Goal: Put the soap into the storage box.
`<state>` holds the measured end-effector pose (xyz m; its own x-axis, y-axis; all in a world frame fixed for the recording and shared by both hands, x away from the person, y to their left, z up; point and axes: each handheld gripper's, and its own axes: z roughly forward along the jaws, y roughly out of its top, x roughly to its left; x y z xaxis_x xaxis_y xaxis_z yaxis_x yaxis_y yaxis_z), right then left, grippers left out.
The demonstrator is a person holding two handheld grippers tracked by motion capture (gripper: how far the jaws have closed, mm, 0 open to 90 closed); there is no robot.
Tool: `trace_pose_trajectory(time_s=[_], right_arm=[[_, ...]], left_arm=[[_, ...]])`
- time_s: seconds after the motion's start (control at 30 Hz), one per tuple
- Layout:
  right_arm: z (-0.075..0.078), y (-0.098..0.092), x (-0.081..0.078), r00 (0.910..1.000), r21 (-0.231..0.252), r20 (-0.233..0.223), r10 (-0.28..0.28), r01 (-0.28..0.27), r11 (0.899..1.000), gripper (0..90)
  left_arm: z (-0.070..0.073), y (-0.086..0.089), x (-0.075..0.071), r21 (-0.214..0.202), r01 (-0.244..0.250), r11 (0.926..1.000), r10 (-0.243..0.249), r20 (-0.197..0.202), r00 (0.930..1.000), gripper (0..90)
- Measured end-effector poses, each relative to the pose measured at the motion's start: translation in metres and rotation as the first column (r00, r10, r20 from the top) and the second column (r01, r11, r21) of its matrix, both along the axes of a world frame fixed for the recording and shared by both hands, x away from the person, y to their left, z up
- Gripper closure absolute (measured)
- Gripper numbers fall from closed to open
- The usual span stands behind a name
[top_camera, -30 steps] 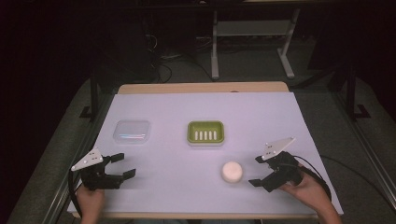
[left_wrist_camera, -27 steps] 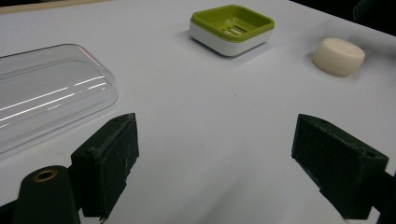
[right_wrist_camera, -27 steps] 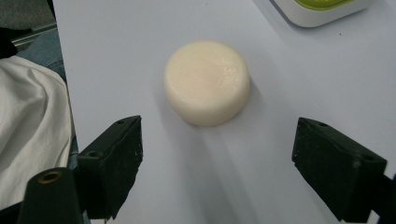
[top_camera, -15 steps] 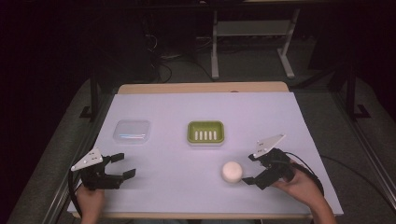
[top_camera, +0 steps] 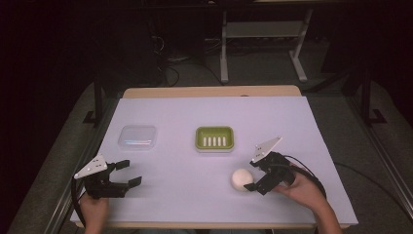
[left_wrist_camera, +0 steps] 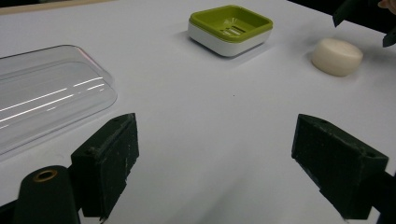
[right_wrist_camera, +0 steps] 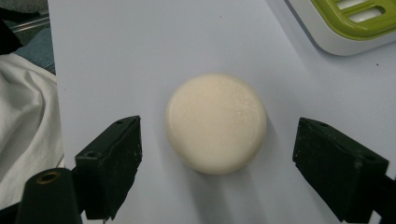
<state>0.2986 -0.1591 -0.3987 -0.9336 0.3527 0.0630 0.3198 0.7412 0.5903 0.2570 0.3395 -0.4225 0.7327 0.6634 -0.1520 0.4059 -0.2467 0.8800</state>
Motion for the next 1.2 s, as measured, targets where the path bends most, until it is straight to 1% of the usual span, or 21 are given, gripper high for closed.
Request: trace_pose_trajectory(time_s=[0.07, 0.23, 0.3, 0.4, 0.47, 0.67, 0.7, 0.8, 0.93, 1.07, 1.17, 1.2], right_arm=[[-0.001, 0.001, 0.001, 1.0000, -0.004, 0.006, 0.005, -0.005, 1.000, 14.9], [-0.003, 0.005, 0.005, 1.0000, -0.016, -0.006, 0.002, -0.002, 1.000, 14.8], [-0.004, 0.006, 0.006, 1.0000, -0.016, -0.004, 0.003, -0.003, 1.000, 14.8], [-0.005, 0.007, 0.007, 0.9999, -0.013, -0.016, -0.001, 0.001, 1.000, 14.8], [-0.005, 0.009, 0.006, 0.9998, -0.011, -0.018, 0.006, -0.006, 1.000, 14.8], [-0.009, 0.014, 0.008, 0.9998, -0.031, -0.020, 0.010, -0.010, 0.999, 14.8], [-0.010, 0.016, 0.007, 0.9997, -0.040, -0.026, 0.005, -0.006, 0.999, 14.8], [-0.012, 0.018, 0.008, 0.9997, -0.051, -0.022, -0.006, 0.005, 0.999, 14.8], [-0.014, 0.021, 0.008, 0.9996, -0.065, -0.025, -0.008, 0.007, 0.998, 14.8], [-0.016, 0.023, 0.008, 0.9997, -0.077, -0.023, -0.004, 0.003, 0.997, 14.8], [-0.018, 0.025, 0.008, 0.9995, -0.090, -0.031, -0.008, 0.005, 0.996, 14.8], [-0.019, 0.026, 0.008, 0.9996, -0.088, -0.029, 0.002, -0.004, 0.996, 14.8]], left_arm=[[0.000, 0.000, 0.000, -0.001, -0.001, 1.0000, 0.001, 0.000, 1.0000, 14.5], [0.000, 0.000, 0.000, -0.002, -0.001, 1.0000, 0.001, -0.002, 1.0000, 14.5], [0.000, 0.000, 0.000, -0.001, 0.001, 1.0000, -0.001, 0.000, 1.0000, 14.5], [0.000, 0.000, 0.000, -0.004, -0.002, 1.0000, 0.002, -0.003, 1.0000, 14.5], [0.000, 0.001, 0.001, -0.004, -0.002, 1.0000, 0.002, -0.003, 1.0000, 14.5], [0.000, -0.001, 0.001, -0.009, 0.001, 1.0000, -0.001, -0.002, 1.0000, 14.5], [0.000, -0.001, 0.001, -0.009, 0.001, 1.0000, -0.001, -0.002, 1.0000, 14.5], [-0.001, 0.000, 0.001, -0.004, 0.004, 1.0000, -0.004, -0.005, 1.0000, 14.5], [-0.001, 0.000, 0.002, -0.002, 0.004, 1.0000, -0.004, -0.004, 1.0000, 14.5], [-0.001, -0.001, 0.002, -0.001, 0.005, 1.0000, -0.005, -0.006, 1.0000, 14.5], [-0.001, -0.001, 0.002, 0.000, 0.007, 1.0000, -0.007, -0.003, 1.0000, 14.5], [-0.001, -0.001, 0.002, 0.000, 0.007, 1.0000, -0.007, -0.004, 1.0000, 14.5]])
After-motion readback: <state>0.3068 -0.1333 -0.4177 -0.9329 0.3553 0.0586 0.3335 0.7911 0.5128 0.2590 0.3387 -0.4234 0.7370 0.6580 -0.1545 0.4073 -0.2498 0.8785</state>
